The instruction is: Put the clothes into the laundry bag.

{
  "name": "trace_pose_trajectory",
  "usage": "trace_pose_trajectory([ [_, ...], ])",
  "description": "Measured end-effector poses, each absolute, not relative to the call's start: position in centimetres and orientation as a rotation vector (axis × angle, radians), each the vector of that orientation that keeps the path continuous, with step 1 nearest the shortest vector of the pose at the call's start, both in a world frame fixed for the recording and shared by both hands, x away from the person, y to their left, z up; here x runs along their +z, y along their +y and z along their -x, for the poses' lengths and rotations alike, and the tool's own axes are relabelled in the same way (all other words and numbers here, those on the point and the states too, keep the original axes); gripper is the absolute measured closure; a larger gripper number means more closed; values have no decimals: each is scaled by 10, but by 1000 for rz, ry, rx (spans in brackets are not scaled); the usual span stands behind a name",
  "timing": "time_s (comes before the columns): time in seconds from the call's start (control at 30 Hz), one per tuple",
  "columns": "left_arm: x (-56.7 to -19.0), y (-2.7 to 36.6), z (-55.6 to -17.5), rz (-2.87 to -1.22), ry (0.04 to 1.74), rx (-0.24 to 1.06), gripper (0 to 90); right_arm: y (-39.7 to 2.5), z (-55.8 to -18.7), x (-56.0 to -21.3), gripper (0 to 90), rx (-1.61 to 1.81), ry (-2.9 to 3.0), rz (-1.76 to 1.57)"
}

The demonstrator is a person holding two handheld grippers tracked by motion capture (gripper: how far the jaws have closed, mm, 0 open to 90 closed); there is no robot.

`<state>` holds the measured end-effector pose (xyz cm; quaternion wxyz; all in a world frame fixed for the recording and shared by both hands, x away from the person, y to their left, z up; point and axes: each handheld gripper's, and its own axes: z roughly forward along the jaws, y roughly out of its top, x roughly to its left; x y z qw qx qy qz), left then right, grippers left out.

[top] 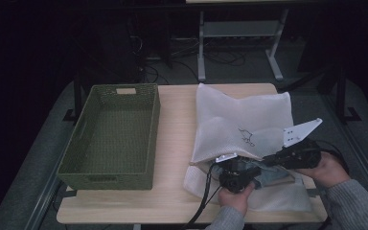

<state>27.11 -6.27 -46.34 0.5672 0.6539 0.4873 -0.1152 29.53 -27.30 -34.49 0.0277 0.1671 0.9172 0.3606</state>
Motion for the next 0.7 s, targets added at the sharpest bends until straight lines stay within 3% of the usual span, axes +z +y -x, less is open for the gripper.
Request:
trace_pose_trajectory([
  [0.23,-468,-61,-262,-1573,1163,-340,815,-274,-302,-356,858,1042,2845,-571],
  [0.47,-464,-58,-256,-1611,1159,-326,784,-270,-305,-362,854,1014,2841,-586],
  [0.7,-459,-57,-258,-1632,1127,-307,848,-263,-305,-367,853,961,2850,-578],
])
